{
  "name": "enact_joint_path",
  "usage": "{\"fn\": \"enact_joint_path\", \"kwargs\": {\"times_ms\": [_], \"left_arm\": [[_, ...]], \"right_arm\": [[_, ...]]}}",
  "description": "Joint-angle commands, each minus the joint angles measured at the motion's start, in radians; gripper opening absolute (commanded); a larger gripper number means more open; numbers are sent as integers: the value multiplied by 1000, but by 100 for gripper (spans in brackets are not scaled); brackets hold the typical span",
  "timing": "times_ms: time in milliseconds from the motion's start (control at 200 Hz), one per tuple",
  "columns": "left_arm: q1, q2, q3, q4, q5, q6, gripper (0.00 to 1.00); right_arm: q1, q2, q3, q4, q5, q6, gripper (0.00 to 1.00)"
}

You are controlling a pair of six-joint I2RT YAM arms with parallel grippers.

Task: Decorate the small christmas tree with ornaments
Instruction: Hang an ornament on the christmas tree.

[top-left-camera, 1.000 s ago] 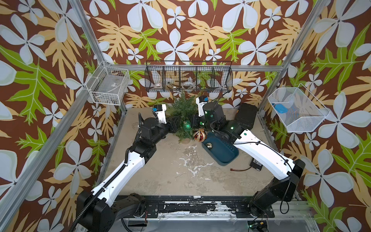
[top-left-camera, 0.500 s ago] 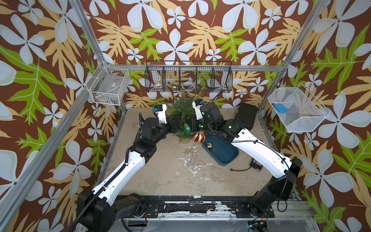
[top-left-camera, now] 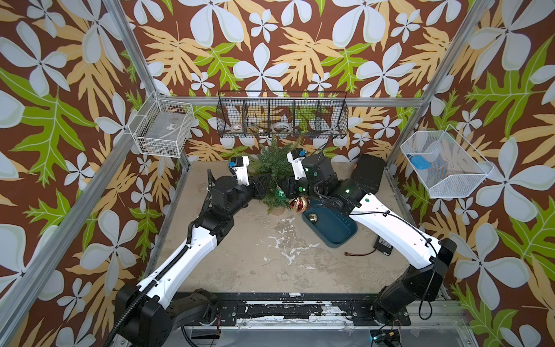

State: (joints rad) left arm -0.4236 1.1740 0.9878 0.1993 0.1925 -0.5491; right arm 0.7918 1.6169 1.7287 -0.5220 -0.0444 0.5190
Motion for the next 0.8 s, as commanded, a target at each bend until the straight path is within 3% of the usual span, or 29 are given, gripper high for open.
{"fn": "enact_joint_path", "kwargs": {"times_ms": [0, 460, 796], "left_arm": [[0, -14, -5, 19, -8, -3, 30], [0, -52, -16, -5, -25, 6, 43], [0, -118, -35, -47, -52, 26, 53]], "right_arm": [[1, -19, -6, 34, 22, -1, 27], [0, -90, -26, 51, 78, -5, 37], [-35, -212, -92, 41, 146, -12, 49]]}}
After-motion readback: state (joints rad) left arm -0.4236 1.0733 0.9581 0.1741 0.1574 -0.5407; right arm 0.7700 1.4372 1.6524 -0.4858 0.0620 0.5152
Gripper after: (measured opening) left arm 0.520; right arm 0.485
